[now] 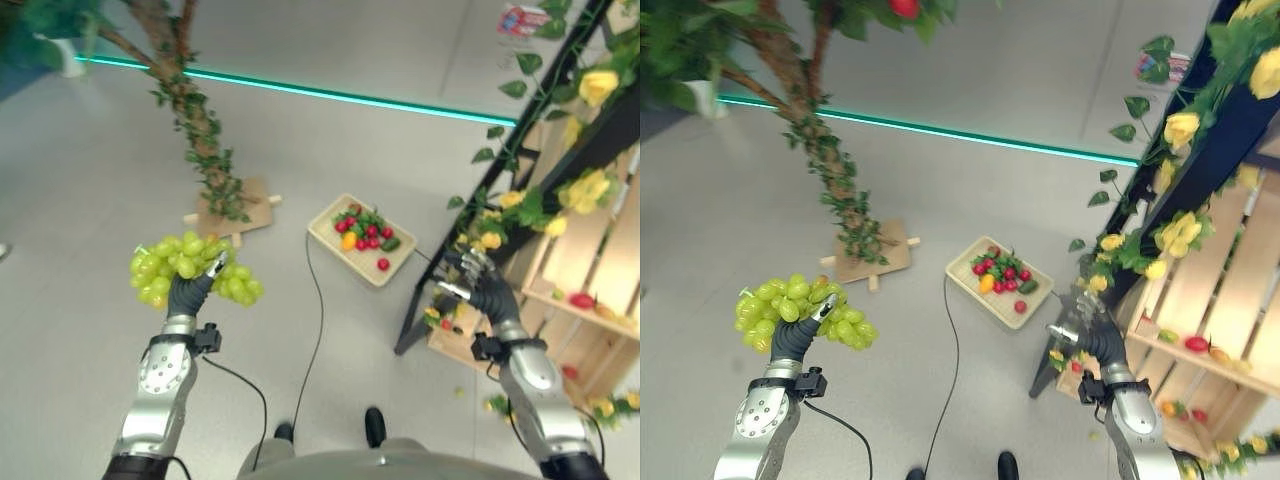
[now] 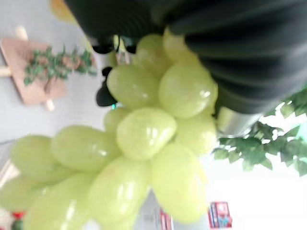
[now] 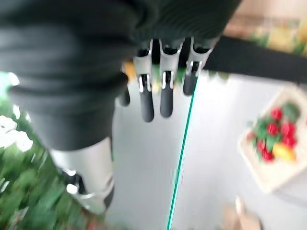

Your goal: Pick up the fruits from the basket on one side to the basket on the other side

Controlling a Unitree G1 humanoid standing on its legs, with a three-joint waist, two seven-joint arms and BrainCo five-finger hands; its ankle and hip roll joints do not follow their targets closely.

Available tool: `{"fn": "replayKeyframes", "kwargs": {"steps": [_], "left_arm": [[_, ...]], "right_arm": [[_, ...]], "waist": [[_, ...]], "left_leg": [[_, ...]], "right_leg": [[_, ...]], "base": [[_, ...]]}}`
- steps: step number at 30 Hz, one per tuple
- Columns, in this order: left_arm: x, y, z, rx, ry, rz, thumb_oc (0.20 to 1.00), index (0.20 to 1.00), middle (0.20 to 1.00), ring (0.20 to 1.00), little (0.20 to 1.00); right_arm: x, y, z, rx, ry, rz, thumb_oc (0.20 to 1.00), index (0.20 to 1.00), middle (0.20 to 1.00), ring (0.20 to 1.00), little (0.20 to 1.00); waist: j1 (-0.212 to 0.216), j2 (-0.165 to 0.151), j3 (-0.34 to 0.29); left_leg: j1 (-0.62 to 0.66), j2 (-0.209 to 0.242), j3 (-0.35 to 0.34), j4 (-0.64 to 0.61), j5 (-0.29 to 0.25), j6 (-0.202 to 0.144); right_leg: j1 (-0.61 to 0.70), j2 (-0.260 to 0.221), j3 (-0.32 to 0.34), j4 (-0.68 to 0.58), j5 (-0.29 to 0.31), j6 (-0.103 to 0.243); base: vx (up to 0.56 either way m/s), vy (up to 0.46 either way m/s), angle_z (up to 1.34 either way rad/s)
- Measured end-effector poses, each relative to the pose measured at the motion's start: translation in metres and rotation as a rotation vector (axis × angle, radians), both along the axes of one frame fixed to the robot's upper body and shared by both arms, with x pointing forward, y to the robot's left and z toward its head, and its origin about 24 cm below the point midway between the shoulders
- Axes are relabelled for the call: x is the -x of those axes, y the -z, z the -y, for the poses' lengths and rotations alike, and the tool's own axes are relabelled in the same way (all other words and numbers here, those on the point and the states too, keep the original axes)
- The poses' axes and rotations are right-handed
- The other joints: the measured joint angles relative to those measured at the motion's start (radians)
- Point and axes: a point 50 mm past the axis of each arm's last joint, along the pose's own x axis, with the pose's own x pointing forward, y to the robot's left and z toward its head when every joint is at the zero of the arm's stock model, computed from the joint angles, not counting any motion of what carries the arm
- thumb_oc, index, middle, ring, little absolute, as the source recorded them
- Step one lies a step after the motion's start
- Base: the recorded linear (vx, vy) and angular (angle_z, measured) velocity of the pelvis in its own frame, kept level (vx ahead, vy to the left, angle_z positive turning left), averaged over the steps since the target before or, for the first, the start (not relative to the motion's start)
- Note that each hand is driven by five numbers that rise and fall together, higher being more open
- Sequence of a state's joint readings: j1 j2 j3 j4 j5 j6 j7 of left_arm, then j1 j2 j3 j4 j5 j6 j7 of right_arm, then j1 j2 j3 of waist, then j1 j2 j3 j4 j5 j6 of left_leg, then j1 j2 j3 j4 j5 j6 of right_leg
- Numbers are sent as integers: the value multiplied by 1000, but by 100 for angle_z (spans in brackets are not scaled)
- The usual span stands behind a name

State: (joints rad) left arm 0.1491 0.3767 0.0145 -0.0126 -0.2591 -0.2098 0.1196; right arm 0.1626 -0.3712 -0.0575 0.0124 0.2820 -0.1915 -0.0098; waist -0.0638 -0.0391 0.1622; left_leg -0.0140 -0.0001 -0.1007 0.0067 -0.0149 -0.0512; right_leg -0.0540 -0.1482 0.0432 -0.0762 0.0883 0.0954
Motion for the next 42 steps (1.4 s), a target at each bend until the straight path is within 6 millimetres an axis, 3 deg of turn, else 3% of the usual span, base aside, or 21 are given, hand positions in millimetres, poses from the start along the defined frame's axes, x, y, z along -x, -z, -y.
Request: {"fn": "replayKeyframes", "kwargs": {"steps": [1, 2, 3, 4, 7, 8, 10, 11, 12, 13, 15, 16, 18, 19, 20, 21, 22, 27, 32, 36, 42], "left_arm": [[-1, -2, 0, -7, 3, 5, 200, 200, 200, 200, 200], [-2, -4, -4, -27, -3, 7, 200, 200, 200, 200, 200], [-3, -6, -6, -40, -1, 8, 200, 200, 200, 200, 200], [-3, -8, -10, -63, -7, 9, 200, 200, 200, 200, 200], [-9, -14, -11, -79, -10, 33, 200, 200, 200, 200, 200], [-14, -15, -10, -70, -16, 45, 200, 200, 200, 200, 200], [-17, -20, -12, -81, -23, 62, 200, 200, 200, 200, 200], [-15, -19, -17, -86, -42, 61, 200, 200, 200, 200, 200], [-15, -18, -16, -80, -45, 61, 200, 200, 200, 200, 200], [-15, -18, -14, -66, -53, 64, 200, 200, 200, 200, 200], [-15, -15, -11, -49, -65, 64, 200, 200, 200, 200, 200], [-15, -15, -11, -52, -68, 62, 200, 200, 200, 200, 200], [-13, -14, -14, -70, -83, 56, 200, 200, 200, 200, 200], [-13, -15, -17, -70, -97, 63, 200, 200, 200, 200, 200], [-12, -16, -17, -71, -102, 65, 200, 200, 200, 200, 200], [-13, -18, -18, -71, -106, 75, 200, 200, 200, 200, 200], [-13, -18, -18, -71, -107, 77, 200, 200, 200, 200, 200], [-6, -15, -23, -62, -141, 64, 200, 200, 200, 200, 200], [-3, -10, -18, -33, -139, 56, 200, 200, 200, 200, 200], [-4, -23, -12, -30, -106, 111, 200, 200, 200, 200, 200], [-7, -44, 4, -27, 2, 197, 200, 200, 200, 200, 200]], "right_arm": [[4, 3, 2, -7, 15, -10, 1000, 1000, 1000, 1000, 1000], [6, 6, 2, -23, 33, -18, 1000, 1000, 1000, 1000, 1000], [6, 5, 2, -34, 44, -9, 1000, 1000, 1000, 1000, 1000], [4, 2, 0, -53, 59, 15, 1000, 1000, 1000, 1000, 1000], [4, 0, 3, -59, 80, 29, 1000, 1000, 1000, 1000, 1000], [1, -1, 4, -53, 78, 32, 1000, 1000, 1000, 1000, 1000], [5, 3, 3, -59, 78, 15, 1000, 1000, 1000, 1000, 1000], [0, 1, -1, -61, 60, 22, 1000, 1000, 1000, 1000, 1000], [0, 1, -1, -58, 61, 20, 1000, 1000, 1000, 1000, 1000], [0, 0, 1, -50, 63, 22, 1000, 1000, 1000, 1000, 1000], [0, -2, 3, -37, 57, 26, 1000, 1000, 1000, 1000, 1000], [0, -2, 3, -35, 53, 26, 1000, 1000, 1000, 1000, 1000], [-4, -7, 1, -32, 38, 45, 1000, 1000, 1000, 1000, 1000], [-9, -11, -3, -29, 16, 62, 1000, 1000, 1000, 1000, 1000], [-12, -14, -4, -26, 7, 75, 1000, 1000, 1000, 1000, 1000], [-15, -18, -3, -18, -2, 86, 1000, 1000, 1000, 1000, 1000], [-18, -21, -4, -16, -7, 100, 1000, 1000, 1000, 1000, 1000], [-13, -16, -1, -8, 0, 74, 1000, 1000, 1000, 1000, 1000], [-5, -14, 10, 8, 39, 57, 1000, 1000, 1000, 1000, 1000], [-1, -15, 21, 19, 88, 60, 1000, 1000, 1000, 1000, 1000], [2, -17, 28, 26, 124, 64, 1000, 1000, 1000, 1000, 1000]], "waist": [[-21, -20, -1], [-26, -36, 2], [-39, -44, 2], [-38, -43, 4], [-78, -41, 15], [-72, -26, 26], [-102, -41, 31], [-67, -29, 42], [-65, -25, 42], [-50, -11, 50], [-33, 24, 69], [-16, 28, 73], [10, 20, 73], [31, 17, 73], [29, 20, 67], [31, 16, 57], [32, 16, 57], [24, 2, 18], [24, 11, 5], [-1, 20, -1], [-10, 28, -8]], "left_leg": [[2, -19, 16, 2, -7, 11], [6, -36, 54, 5, -7, 28], [1, -41, 80, 11, -9, 34], [-1, -43, 132, 16, -18, 54], [-9, -87, 177, 48, -49, 81], [-11, -81, 201, 57, -63, 96], [-4, -106, 254, 77, -74, 105], [-8, -78, 310, 74, -90, 112], [-8, -75, 329, 82, -90, 113], [-10, -47, 381, 76, -85, 112], [-9, 2, 428, 85, -83, 101], [5, 12, 431, 77, -78, 94], [16, 16, 427, 95, -78, 87], [16, 28, 416, 111, -85, 82], [10, 30, 386, 90, -92, 83], [32, 27, 375, 52, -80, 37], [32, 35, 378, 50, -66, 33], [60, 83, 401, 40, -62, -4], [91, 103, 386, 25, -56, -13], [92, 126, 351, 1, -36, -48], [91, 129, 346, 1, -33, -52]], "right_leg": [[-7, -12, -2, 6, 5, 4], [-27, -27, 2, 27, 33, 44], [-47, -28, 8, 41, 43, 46], [-81, -29, 25, 50, 74, 50], [-118, -41, 25, 52, 113, 61], [-126, -55, 30, 54, 127, 76], [-137, -47, 6, 44, 155, 60], [-154, -45, -40, 41, 152, 59], [-156, -37, -62, 45, 125, 59], [-161, -45, -207, 112, 49, 13], [-125, -53, -301, 262, -47, 22], [-122, -58, -317, 312, -89, 4], [-62, -32, -331, 260, -80, -7], [-54, -14, -304, 230, -69, -14], [-53, -4, -287, 213, -72, -11], [-48, 9, -234, 172, -76, -17], [-44, 11, -230, 156, -67, -19], [-5, 44, -276, 48, -14, -42], [47, 88, -267, -15, 15, -72], [52, 108, -272, -15, 7, -80], [54, 110, -271, -15, 5, -77]], "base": [[-132, 479, -62], [-127, 355, -57], [-166, 471, -110], [-90, 255, -108], [-171, 264, -97], [-179, 186, -64], [-213, 187, -79], [-140, 85, -84], [-202, 132, -95], [-199, 102, -49], [-203, 92, -43], [-157, 16, -57], [-135, -32, -66], [-44, -120, -64], [-51, -204, -81], [-37, -196, -43], [-17, -152, -48], [-10, -197, -41], [4, -179, -5], [4, -151, 15], [4, -88, 3]]}}
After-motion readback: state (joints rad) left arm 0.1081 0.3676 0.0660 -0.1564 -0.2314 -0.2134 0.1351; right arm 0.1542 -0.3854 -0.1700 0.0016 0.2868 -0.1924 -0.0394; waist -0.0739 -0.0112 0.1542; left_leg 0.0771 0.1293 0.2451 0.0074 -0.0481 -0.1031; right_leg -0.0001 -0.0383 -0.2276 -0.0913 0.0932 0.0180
